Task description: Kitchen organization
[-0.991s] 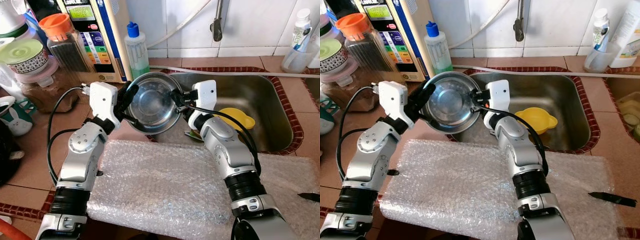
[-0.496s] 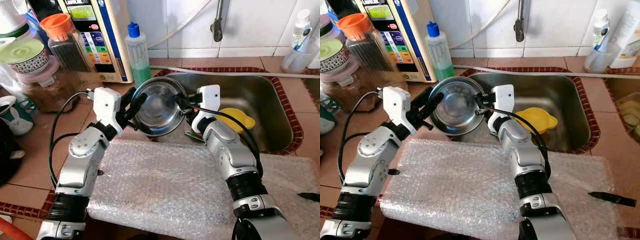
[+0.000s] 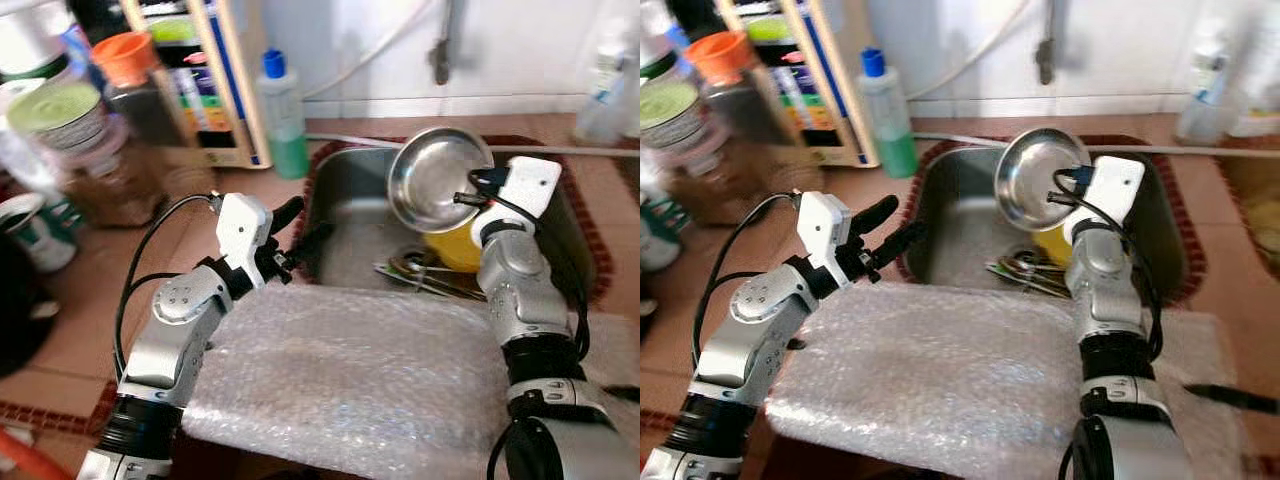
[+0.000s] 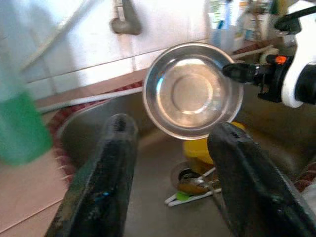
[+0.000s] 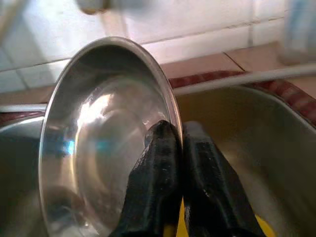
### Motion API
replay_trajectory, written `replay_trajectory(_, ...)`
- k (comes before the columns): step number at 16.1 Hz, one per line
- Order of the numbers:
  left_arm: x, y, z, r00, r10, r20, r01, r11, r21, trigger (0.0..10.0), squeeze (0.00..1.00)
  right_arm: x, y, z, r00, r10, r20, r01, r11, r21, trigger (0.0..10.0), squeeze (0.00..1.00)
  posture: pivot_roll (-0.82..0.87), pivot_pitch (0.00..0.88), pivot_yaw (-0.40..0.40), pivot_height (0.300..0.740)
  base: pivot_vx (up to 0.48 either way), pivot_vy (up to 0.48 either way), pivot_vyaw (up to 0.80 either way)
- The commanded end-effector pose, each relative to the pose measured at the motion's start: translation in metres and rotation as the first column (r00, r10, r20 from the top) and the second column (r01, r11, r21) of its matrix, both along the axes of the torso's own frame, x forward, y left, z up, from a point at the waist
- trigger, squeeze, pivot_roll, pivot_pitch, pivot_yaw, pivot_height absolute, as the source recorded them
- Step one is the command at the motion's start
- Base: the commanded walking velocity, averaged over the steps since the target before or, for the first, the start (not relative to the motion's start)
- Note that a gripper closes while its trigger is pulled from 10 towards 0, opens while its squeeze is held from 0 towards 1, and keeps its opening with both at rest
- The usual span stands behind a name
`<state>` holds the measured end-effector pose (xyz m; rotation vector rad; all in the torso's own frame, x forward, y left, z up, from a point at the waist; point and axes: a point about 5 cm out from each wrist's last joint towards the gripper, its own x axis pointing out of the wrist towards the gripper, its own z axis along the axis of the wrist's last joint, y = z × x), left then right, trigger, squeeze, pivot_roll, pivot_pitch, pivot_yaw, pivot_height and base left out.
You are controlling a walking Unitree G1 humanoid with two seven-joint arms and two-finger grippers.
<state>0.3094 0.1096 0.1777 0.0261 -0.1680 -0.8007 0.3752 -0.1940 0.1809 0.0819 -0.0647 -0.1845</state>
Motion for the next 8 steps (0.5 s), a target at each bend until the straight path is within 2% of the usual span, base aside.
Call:
replay_trajectory(1,0.000,0.002,0.000,1.000,-0.003,-0.008,0.003,1.000,0.011,10.0,1.00,0.000,0.004,-0.005,1.000,-0.008,-0.016,0.008,1.000,0.010,0.0,0.00,-0.20,0.106,0.179,0.740,0.000,0.000,0.00)
replay_trajectory(5,-0.005,0.001,-0.012,0.998,-0.032,-0.048,0.035,0.997,0.068,10.0,1.00,-0.002,-0.006,-0.020,0.994,-0.077,-0.083,0.080,0.996,0.026,0.0,0.00,-0.20,0.114,0.184,0.740,0.000,0.000,0.00)
replay_trajectory(8,-0.009,0.001,-0.022,0.995,-0.062,-0.084,0.073,0.989,0.130,10.0,1.00,-0.004,-0.008,-0.035,0.985,-0.084,-0.148,0.091,0.995,0.039,0.0,0.00,-0.20,0.116,0.188,0.740,0.000,0.000,0.00)
